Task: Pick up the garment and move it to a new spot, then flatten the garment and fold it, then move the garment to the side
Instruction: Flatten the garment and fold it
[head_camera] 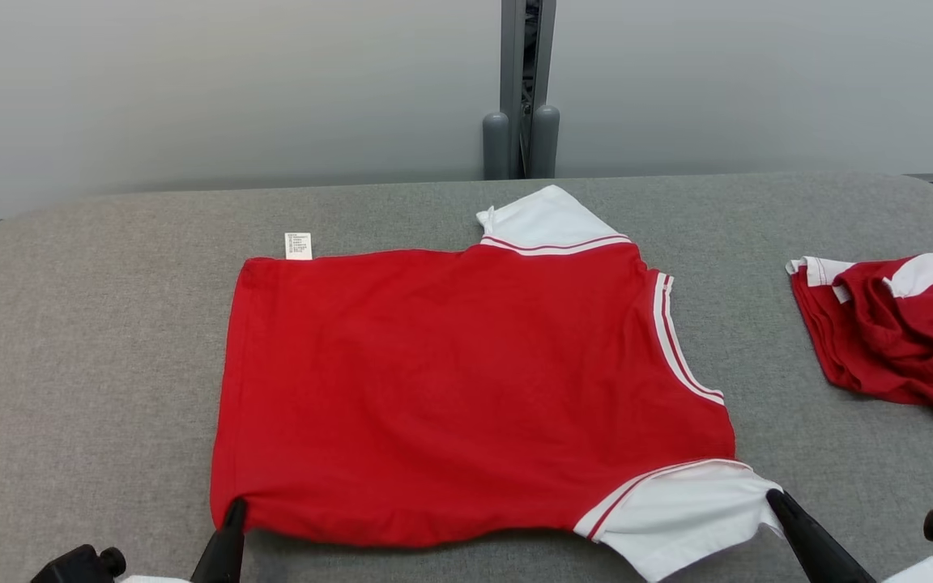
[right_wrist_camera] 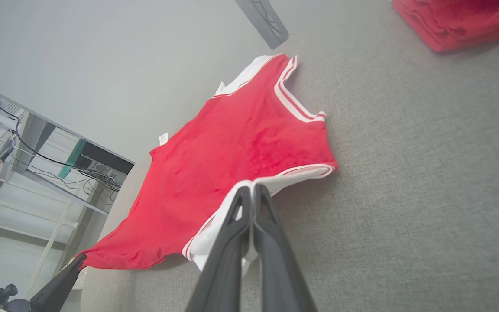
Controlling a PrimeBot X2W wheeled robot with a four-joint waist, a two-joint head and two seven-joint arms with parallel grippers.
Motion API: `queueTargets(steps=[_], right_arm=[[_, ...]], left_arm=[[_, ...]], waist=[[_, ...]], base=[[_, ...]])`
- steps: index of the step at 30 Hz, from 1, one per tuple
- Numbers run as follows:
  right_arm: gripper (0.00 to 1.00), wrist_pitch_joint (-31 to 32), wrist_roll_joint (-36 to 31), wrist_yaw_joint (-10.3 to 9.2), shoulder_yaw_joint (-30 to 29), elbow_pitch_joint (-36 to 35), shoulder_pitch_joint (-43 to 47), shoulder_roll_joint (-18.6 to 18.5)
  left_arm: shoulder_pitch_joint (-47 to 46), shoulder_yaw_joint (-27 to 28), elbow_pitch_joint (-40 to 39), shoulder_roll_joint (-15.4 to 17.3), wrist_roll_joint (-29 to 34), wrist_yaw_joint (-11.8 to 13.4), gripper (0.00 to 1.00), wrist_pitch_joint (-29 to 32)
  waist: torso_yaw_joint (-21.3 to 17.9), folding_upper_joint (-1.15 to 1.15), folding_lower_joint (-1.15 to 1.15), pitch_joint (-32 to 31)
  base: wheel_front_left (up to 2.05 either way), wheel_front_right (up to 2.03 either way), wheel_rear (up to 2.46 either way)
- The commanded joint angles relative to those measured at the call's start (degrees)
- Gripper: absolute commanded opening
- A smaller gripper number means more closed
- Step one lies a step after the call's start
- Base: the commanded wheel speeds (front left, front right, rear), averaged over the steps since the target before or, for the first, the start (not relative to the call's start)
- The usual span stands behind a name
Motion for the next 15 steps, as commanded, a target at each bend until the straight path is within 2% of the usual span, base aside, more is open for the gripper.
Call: queueTargets(steps=[1, 8, 15], right_arm=[[0.00, -0.68, -0.49, 0.02, -0.31, 2.26, -2.44, -0.04], [0.00, -1.71, -1.77, 0.02, -0.63, 10.34, -9.69, 0.14], [0.00, -2.20, -3.24, 0.02, 1.32, 19.48, -19.97, -0.17]], left_arm=[[-2.06, 0.45, 0.24, -0.50, -1.48, 0.87, 0.00, 0.86], [-7.16, 1.03, 3.56, -2.09, -4.22, 3.72, 0.00, 3.93], [-15.90, 2.77, 10.25, -3.49, -6.95, 6.74, 0.00, 6.11]], waist=[[0.25, -0.01, 0.00, -0.60], [0.68, -0.01, 0.00, -0.96], [0.51, -0.01, 0.00, 1.04]], base=[[0.00, 0.00, 0.00], [0.00, 0.00, 0.00], [0.00, 0.00, 0.00]])
